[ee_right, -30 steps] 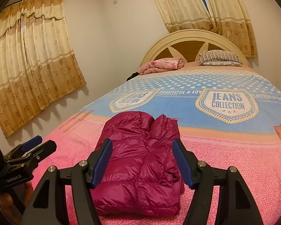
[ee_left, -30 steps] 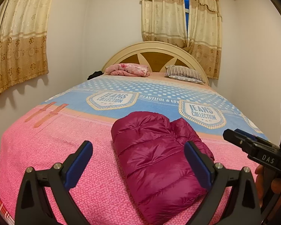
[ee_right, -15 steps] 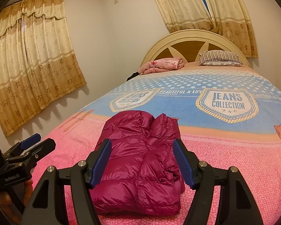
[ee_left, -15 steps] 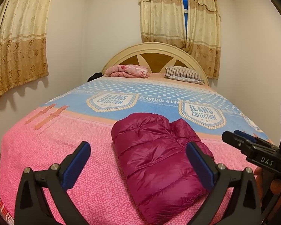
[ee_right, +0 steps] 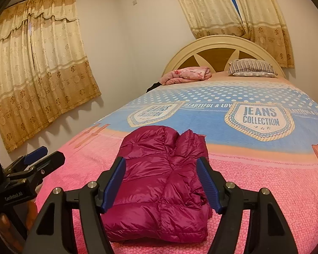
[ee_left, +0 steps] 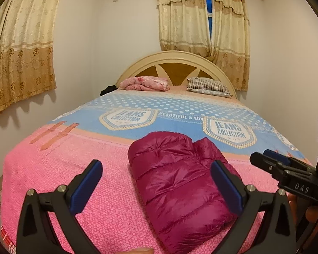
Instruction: Fold large clothes
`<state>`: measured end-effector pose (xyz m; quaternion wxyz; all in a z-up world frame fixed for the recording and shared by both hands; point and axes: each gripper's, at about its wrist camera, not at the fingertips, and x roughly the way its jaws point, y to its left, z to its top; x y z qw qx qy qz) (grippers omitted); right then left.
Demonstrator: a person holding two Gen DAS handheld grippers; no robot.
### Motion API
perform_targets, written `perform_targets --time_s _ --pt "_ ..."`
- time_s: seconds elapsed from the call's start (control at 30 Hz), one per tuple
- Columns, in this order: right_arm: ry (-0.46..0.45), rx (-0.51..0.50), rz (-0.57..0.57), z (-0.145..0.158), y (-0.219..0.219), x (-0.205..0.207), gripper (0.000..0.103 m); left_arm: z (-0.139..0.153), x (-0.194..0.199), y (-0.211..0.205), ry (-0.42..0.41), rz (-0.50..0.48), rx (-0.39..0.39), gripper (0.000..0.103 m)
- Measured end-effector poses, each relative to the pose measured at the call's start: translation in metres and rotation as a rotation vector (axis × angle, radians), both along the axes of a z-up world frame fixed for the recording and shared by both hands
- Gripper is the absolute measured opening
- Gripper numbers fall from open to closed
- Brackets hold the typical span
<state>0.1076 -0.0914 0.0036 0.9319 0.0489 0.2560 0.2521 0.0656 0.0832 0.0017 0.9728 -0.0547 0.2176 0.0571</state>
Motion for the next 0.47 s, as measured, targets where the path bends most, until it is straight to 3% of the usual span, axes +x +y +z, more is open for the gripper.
perform_targets --time_s 0.47 --pt "-0.011 -0.025 0.032 -0.0012 0.0089 -0.0054 0.069 -0.0021 -0.0007 0.0017 -0.024 0.004 0.011 0.103"
